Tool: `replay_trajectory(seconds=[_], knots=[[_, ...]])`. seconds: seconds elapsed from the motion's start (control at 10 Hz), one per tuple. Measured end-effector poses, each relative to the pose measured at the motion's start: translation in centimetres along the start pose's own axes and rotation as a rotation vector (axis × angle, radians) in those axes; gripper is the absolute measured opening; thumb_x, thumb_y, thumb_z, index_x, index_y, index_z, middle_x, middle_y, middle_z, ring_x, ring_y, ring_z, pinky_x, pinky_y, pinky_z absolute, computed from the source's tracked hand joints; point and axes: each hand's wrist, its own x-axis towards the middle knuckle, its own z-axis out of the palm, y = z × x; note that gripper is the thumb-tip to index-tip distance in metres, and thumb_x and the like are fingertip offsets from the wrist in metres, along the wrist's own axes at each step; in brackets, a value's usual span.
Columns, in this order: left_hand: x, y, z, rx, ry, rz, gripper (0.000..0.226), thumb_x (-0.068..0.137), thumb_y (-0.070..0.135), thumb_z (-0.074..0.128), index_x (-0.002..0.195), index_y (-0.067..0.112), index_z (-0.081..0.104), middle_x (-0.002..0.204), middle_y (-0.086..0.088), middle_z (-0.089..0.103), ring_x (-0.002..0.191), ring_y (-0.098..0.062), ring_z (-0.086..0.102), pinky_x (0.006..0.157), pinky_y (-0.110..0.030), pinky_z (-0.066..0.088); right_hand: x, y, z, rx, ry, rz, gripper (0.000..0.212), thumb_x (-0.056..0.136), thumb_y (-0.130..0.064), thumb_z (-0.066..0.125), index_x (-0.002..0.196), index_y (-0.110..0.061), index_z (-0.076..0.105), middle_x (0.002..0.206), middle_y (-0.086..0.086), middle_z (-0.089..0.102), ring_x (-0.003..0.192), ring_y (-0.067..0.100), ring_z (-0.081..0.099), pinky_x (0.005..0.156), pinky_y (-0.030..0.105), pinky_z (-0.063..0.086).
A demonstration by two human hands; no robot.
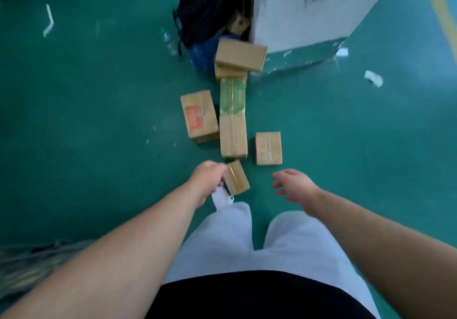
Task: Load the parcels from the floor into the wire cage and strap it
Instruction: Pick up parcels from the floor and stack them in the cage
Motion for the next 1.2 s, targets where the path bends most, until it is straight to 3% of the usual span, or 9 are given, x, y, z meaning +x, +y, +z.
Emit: replay_trajectory(seconds=[0.3,0.4,0.6,0.7,0.8,0.9,1.0,1.1,1.2], knots=[[17.5,-2.9,1.3,0.036,-0.012,-0.201,0.014,0.100,0.031,0.053,0.094,0.019,0.059,0.111,-0.009,0.068,0.093,-0.024,0.062,0.082,-0.035,0.048,16.8,1.4,0.8,-0.420,-0.239,0.164,0.022,0.102,-0.029,0.051,0.113,-0.020,0.067,0.116,0.002,0.071,0.105,0.019,0.068,0.087,0.034,0.055],[25.1,-5.2,2.8,0.065,0.037,-0.244,0.013,0.096,0.032,0.055,0.092,0.020,0.053,0.101,-0.009,0.060,0.089,-0.023,0.055,0.083,-0.038,0.047,25.4,1.6,2.5,-0.546,-0.253,0.129,0.030,0.102,-0.021,0.050,0.120,-0.005,0.067,0.125,0.016,0.068,0.117,0.036,0.063,0.102,0.047,0.052],[41.0,-11.3,6.3,-0.007,0.115,-0.358,0.006,0.093,0.023,0.058,0.092,0.026,0.053,0.107,-0.004,0.053,0.096,-0.021,0.051,0.093,-0.034,0.044,43.5,1.7,7.3,-0.173,-0.178,0.172,0.044,0.098,-0.026,0.058,0.138,-0.008,0.057,0.138,0.015,0.062,0.128,0.033,0.059,0.101,0.045,0.049],[47.7,-13.0,8.1,-0.043,0.142,-0.352,0.073,0.084,0.027,0.060,0.153,0.023,0.037,0.150,-0.006,0.044,0.132,-0.027,0.048,0.111,-0.048,0.045,51.0,2.2,9.6,-0.116,-0.176,0.150,0.054,0.096,-0.026,0.057,0.146,-0.007,0.049,0.148,0.016,0.051,0.134,0.034,0.053,0.100,0.044,0.049],[51.8,-14.4,9.0,-0.047,0.140,-0.334,0.087,0.077,0.026,0.059,0.158,0.027,0.027,0.159,-0.003,0.035,0.137,-0.026,0.044,0.111,-0.050,0.044,55.9,3.8,12.0,-0.196,-0.174,0.188,0.047,0.104,-0.018,0.044,0.148,-0.001,0.042,0.154,0.021,0.042,0.141,0.040,0.044,0.114,0.054,0.042],[53.5,-15.2,9.6,-0.081,0.081,-0.313,0.048,0.091,0.015,0.060,0.135,0.024,0.045,0.120,0.003,0.055,0.102,-0.013,0.053,0.097,-0.040,0.049,57.6,5.3,13.1,-0.142,-0.185,0.213,0.046,0.101,-0.015,0.049,0.146,-0.005,0.046,0.151,0.016,0.045,0.141,0.036,0.044,0.113,0.053,0.043],[52.3,-15.3,9.9,-0.149,0.044,-0.279,0.057,0.093,0.010,0.060,0.144,0.026,0.039,0.104,0.010,0.052,0.093,-0.010,0.050,0.083,-0.035,0.048,56.6,6.4,12.5,0.015,-0.108,0.240,0.037,0.088,-0.020,0.063,0.124,-0.028,0.062,0.129,-0.007,0.060,0.124,0.019,0.056,0.097,0.042,0.053],[47.9,-13.1,9.5,-0.222,0.050,-0.240,0.069,0.090,0.014,0.064,0.150,0.030,0.032,0.115,0.008,0.056,0.100,-0.007,0.053,0.090,-0.035,0.048,52.4,5.4,10.5,0.026,-0.077,0.183,0.045,0.081,-0.033,0.065,0.126,-0.035,0.060,0.125,-0.008,0.060,0.113,0.017,0.057,0.087,0.036,0.050],[42.5,-9.7,8.7,-0.229,0.036,-0.198,0.063,0.094,0.017,0.063,0.147,0.031,0.034,0.111,0.014,0.056,0.092,0.002,0.052,0.070,-0.021,0.039,47.2,3.8,7.7,0.124,-0.097,0.168,0.048,0.078,-0.045,0.067,0.124,-0.034,0.060,0.128,-0.009,0.061,0.118,0.017,0.056,0.097,0.039,0.044]])
